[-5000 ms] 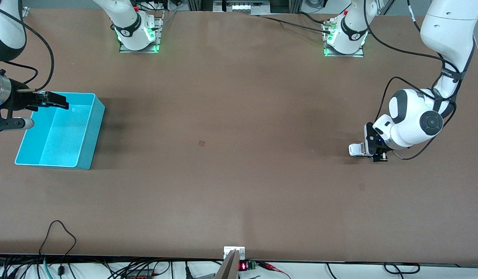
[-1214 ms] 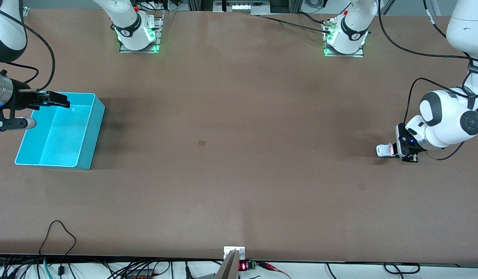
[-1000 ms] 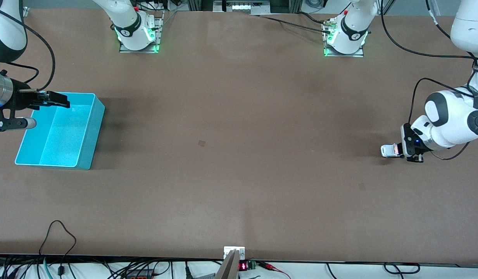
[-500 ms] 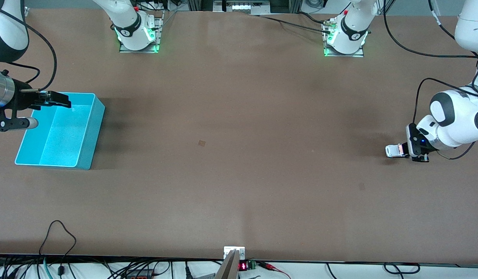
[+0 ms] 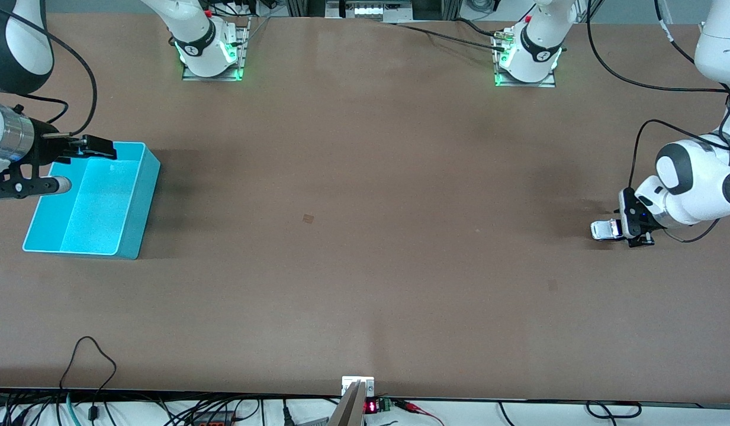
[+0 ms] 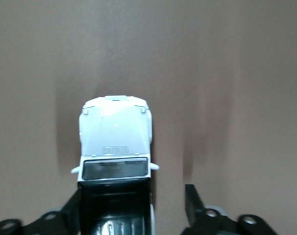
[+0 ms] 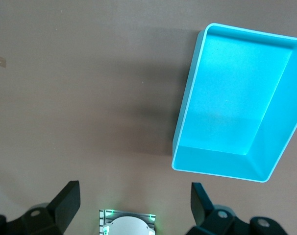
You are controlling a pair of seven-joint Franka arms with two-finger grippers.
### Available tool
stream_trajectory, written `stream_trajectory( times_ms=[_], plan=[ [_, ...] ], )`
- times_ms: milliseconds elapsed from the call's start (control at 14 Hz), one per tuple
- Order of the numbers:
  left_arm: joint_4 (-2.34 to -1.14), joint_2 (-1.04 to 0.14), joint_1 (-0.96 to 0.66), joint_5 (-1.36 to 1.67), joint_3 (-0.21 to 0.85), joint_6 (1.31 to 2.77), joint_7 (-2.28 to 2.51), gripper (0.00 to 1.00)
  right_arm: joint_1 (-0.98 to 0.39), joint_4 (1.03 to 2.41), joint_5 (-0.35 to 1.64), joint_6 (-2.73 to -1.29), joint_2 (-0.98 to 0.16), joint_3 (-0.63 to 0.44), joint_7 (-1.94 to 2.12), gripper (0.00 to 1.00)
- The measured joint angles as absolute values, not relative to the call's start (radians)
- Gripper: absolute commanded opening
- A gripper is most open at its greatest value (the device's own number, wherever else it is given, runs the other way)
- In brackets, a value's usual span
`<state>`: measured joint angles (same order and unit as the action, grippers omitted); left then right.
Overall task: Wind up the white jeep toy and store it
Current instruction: 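Open the left gripper to release the jeep on the table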
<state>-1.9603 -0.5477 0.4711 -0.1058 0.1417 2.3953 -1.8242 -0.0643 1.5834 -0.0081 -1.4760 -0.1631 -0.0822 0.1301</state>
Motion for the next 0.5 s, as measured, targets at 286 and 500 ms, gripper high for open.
stream_trajectory(
  times_ms=[286,500],
  plan=[
    [-1.941,-0.441,0.468,-0.106,0.196,2.29,-1.824,1.0,-0.066,1.583,-0.008,-1.475,-0.163,-0.083,0.13,1.0],
    [-1.942,-0.382,0.468,-0.106,0.208,2.274,-1.824,1.0,-0.065,1.583,-0.008,-1.475,-0.163,-0.083,0.13,1.0]
  ],
)
